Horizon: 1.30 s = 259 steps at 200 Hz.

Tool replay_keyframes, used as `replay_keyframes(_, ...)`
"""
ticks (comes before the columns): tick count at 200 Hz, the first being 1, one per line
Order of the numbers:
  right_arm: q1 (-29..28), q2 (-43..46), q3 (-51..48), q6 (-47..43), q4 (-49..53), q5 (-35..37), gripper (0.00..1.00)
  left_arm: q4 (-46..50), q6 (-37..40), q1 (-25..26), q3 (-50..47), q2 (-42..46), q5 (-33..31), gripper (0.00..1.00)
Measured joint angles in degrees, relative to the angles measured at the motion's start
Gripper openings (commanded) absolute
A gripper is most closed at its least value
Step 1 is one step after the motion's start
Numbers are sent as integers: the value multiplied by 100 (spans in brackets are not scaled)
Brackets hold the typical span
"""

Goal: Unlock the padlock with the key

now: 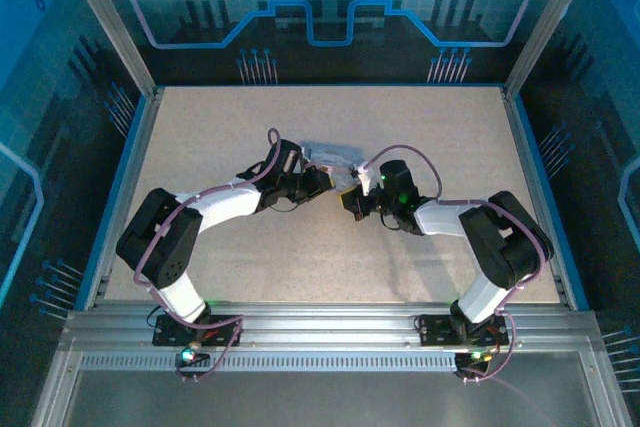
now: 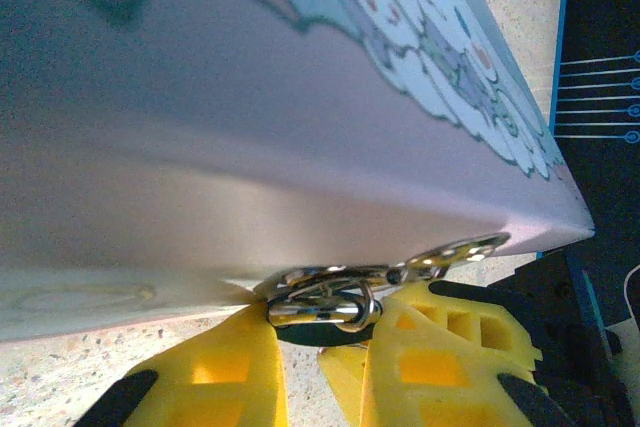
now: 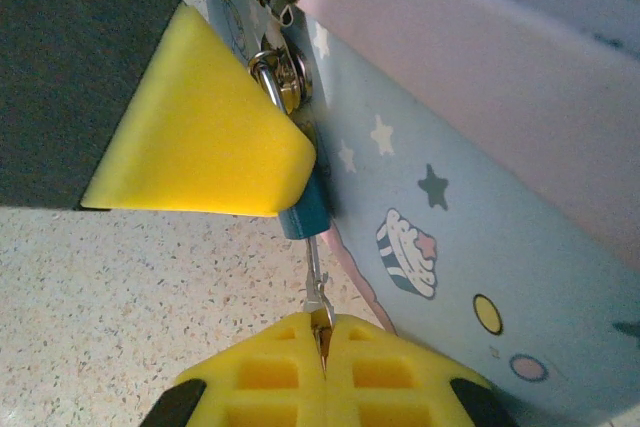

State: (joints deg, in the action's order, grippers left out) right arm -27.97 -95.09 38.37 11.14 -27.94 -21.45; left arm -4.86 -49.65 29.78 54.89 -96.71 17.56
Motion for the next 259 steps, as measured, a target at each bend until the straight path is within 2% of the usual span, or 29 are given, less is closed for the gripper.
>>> replay_keyframes(146,-96,-459,46,116,-474,-11,0,28,-129,-37,-76,-4,-138,17)
replay_keyframes(259,-101,-468,63,170,-472,15,0,15,-146,-39,-81,-9,-138,17)
